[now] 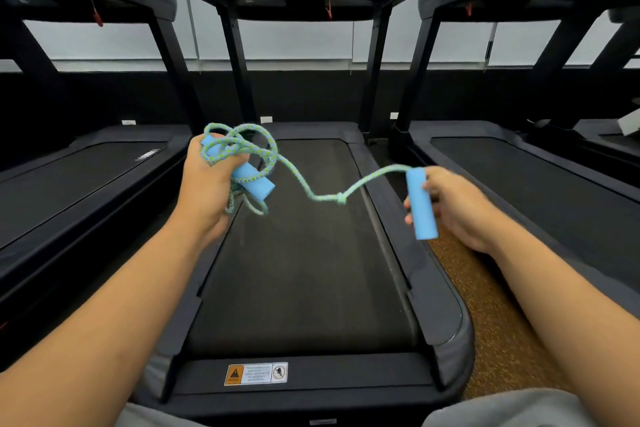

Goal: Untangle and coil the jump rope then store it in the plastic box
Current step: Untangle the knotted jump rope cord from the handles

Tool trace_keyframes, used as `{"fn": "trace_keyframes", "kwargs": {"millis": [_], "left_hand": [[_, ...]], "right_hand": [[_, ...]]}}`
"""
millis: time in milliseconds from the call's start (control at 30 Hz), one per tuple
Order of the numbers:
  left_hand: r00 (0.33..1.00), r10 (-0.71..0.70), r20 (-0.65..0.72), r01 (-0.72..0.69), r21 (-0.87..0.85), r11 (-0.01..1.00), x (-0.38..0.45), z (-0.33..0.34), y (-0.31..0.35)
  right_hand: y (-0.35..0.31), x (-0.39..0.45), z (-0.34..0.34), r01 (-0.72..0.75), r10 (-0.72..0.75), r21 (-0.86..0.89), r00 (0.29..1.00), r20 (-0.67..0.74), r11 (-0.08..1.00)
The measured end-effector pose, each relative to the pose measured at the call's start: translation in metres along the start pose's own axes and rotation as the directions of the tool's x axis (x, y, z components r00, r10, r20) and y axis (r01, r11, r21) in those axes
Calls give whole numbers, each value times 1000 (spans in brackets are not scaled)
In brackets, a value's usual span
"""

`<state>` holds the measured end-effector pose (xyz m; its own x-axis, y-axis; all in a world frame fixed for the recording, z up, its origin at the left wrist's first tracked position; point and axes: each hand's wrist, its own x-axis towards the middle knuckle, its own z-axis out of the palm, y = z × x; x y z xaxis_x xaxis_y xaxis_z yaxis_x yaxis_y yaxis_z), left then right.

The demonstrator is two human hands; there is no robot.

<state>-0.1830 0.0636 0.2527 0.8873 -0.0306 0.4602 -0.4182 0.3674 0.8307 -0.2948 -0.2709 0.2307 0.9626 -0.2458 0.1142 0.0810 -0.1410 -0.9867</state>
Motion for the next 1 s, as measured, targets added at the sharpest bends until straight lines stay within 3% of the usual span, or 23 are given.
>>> {"fn": "trace_keyframes", "kwargs": {"millis": [100,200,467,567,733,833,1000], "left_hand": [[999,-27,25,27,0,1000,-2,4,0],[998,-57,33,57,-1,998,-6,11,2],[987,-147,62,150,-51,987,-10,22,4],[980,-195,25,195,-8,981,-7,19,-2],[956,-258,-139,287,275,918,-1,4,-25],[928,-355,-112,370,382,847,1,-12,-41],[855,-518,0,377,687,621,-8,-29,-64]], "right_hand": [[32,4,5,-157,193,-246,973,130,957],[55,7,15,-225,326,-384,919,221,896],[83,2,54,-139,393,-515,816,424,846],[82,-1,72,-127,336,-399,788,516,908],[56,-5,97,-190,119,66,813,569,980],[38,-10,104,-171,17,237,843,538,956],[8,-12,103,-64,-160,479,897,412,876]]}}
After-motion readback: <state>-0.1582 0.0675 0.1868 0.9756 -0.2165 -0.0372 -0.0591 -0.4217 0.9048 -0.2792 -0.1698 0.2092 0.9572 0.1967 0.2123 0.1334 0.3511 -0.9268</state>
